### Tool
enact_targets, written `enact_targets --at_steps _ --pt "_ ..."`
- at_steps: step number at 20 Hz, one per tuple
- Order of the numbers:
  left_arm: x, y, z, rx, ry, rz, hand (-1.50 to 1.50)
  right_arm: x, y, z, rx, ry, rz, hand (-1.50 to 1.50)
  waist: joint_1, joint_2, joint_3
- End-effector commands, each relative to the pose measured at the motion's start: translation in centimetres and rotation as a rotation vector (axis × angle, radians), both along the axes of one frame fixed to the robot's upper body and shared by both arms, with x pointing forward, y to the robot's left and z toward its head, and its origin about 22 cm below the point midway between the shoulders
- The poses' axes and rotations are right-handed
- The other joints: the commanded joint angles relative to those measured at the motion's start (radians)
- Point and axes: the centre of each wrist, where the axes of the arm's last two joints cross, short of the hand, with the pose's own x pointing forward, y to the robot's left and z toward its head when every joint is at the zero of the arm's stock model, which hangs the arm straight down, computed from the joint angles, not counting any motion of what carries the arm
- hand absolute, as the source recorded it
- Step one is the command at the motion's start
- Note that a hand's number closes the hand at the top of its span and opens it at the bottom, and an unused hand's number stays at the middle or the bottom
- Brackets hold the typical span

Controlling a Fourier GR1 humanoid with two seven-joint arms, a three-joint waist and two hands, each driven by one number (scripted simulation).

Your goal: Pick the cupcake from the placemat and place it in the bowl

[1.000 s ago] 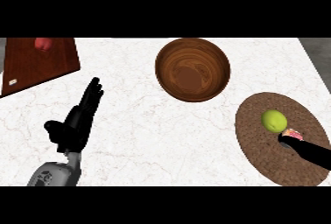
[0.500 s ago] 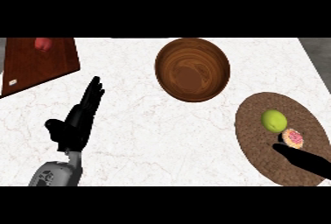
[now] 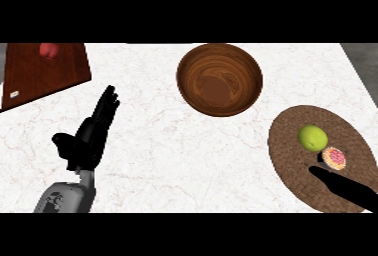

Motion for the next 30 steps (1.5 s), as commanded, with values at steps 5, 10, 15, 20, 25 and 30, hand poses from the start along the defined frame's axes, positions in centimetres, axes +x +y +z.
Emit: enact_targets --at_steps 5,10,15,20,25,30 --pt "-0.5 0.4 -1.1 0.003 0.014 -0.011 0.0 0.5 -1.0 -1.6 0.077 -0.043 -0.008 -1.5 0.001 0.0 0.0" --pt "-1.0 0.0 -0.3 0.007 0.003 -0.011 0.0 1.1 0.2 -4.4 0.096 -0.063 -0.013 -1.5 0.003 0.0 0.0" --pt "0.1 -0.9 -1.7 0.017 0.016 0.0 0.0 1.5 -1.3 -5.7 0.108 -0.07 -0.035 -1.5 0.001 0.001 0.0" --pt "-1.5 0.6 -0.7 -0.006 -0.003 0.013 0.0 2.5 0.0 -7.5 0.087 -0.05 -0.043 -1.5 0.005 0.0 0.0" --pt "1.1 0.2 -0.3 -0.012 0.015 -0.01 0.0 1.5 -4.1 -8.1 0.037 0.089 -0.086 -1.5 0.0 0.002 0.0" --pt "0.6 -2.8 0.5 0.007 -0.006 0.008 0.0 1.7 -3.7 -9.4 0.027 0.149 -0.048 -1.5 0.001 0.001 0.0"
